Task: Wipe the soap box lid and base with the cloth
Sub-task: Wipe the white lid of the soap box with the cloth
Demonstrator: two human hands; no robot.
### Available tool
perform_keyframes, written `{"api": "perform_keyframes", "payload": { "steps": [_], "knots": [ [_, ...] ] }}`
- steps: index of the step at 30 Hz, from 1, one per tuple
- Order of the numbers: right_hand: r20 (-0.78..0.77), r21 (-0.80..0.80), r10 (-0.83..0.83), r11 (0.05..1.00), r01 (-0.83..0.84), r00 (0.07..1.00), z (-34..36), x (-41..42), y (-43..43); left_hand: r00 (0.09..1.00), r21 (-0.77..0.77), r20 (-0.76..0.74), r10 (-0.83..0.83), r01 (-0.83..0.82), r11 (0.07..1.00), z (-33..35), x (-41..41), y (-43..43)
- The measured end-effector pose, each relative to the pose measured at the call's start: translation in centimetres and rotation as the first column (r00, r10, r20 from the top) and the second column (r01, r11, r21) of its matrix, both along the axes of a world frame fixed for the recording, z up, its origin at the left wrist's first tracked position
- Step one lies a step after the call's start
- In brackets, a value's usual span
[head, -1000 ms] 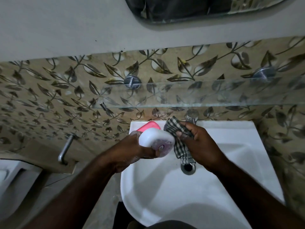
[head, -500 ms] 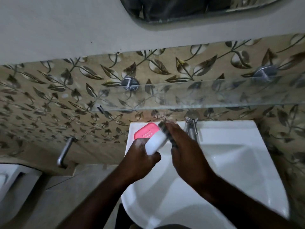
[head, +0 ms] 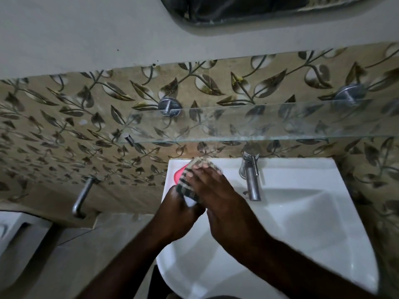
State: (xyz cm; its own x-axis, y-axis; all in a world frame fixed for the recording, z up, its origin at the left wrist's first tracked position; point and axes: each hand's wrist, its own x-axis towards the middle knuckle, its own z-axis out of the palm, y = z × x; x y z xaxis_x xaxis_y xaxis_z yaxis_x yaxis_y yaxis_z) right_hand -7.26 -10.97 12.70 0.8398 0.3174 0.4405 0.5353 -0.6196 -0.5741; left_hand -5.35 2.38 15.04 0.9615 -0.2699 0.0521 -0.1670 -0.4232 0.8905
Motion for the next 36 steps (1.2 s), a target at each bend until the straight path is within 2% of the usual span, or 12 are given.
{"api": "perform_keyframes", "payload": {
  "steps": [2, 4, 6, 10, 12, 16, 18, 22, 27, 31, 33, 36],
  "knots": [
    [0.0, 0.031, -0.007, 1.0, 0.007, 1.0, -1.1, 1.1, -1.4, 0.997, -0.024, -0.06, 0.037, -0.039, 0.999, 0.1, -0.5, 0.2],
    [-0.096, 0.127, -0.157, 0.977, 0.169, 0.983, -2.0, 2.5, -2.7, 0.994, -0.014, -0.099, 0.053, -0.055, 0.998, 0.2, -0.7, -0.1],
    [-0.15, 0.155, -0.216, 0.958, 0.239, 0.965, -1.5, 2.3, -2.0, 0.995, 0.012, -0.086, 0.044, -0.043, 0.999, 0.2, -0.6, -0.4],
    [0.018, 0.076, -0.059, 0.995, 0.057, 0.998, 0.1, -0.7, 1.0, 0.997, -0.022, 0.078, 0.019, -0.018, 1.0, 0.2, 0.0, -0.1],
    [0.055, 0.045, -0.012, 0.999, 0.009, 0.998, -0.2, 0.0, 0.0, 0.999, -0.036, 0.027, 0.025, -0.024, 0.999, 0.5, -0.3, 0.2],
    [-0.149, 0.192, -0.218, 0.95, 0.244, 0.965, -2.0, 2.8, -2.0, 0.992, -0.041, -0.098, 0.082, -0.086, 0.995, 0.4, -1.0, 0.1],
    [-0.126, 0.162, -0.195, 0.963, 0.214, 0.973, -1.4, 1.9, -0.6, 0.992, -0.016, -0.096, 0.088, -0.089, 0.996, 0.0, -0.6, 0.2],
    [-0.018, 0.09, -0.019, 0.996, 0.02, 1.0, -0.8, 0.7, 0.3, 0.986, -0.064, -0.137, 0.092, -0.102, 0.993, 0.0, -0.5, 0.6],
    [-0.223, 0.224, -0.187, 0.945, 0.237, 0.957, -2.2, 2.9, -1.5, 0.988, -0.06, -0.134, 0.08, -0.088, 0.994, 0.4, -0.7, 0.5],
    [-0.021, 0.134, -0.063, 0.989, 0.065, 0.998, -1.0, 0.4, 1.2, 0.989, -0.056, -0.131, 0.073, -0.081, 0.995, -0.1, 0.2, 1.0],
    [0.019, 0.127, -0.001, 0.992, -0.001, 1.0, -1.4, 1.0, 0.5, 0.986, -0.079, -0.144, 0.084, -0.097, 0.992, 0.0, 0.0, 1.1],
    [-0.162, 0.283, -0.136, 0.943, 0.178, 0.977, -3.2, 3.1, -1.5, 0.984, -0.067, -0.152, 0.088, -0.099, 0.993, -0.3, -0.5, 1.0]
  ]
}}
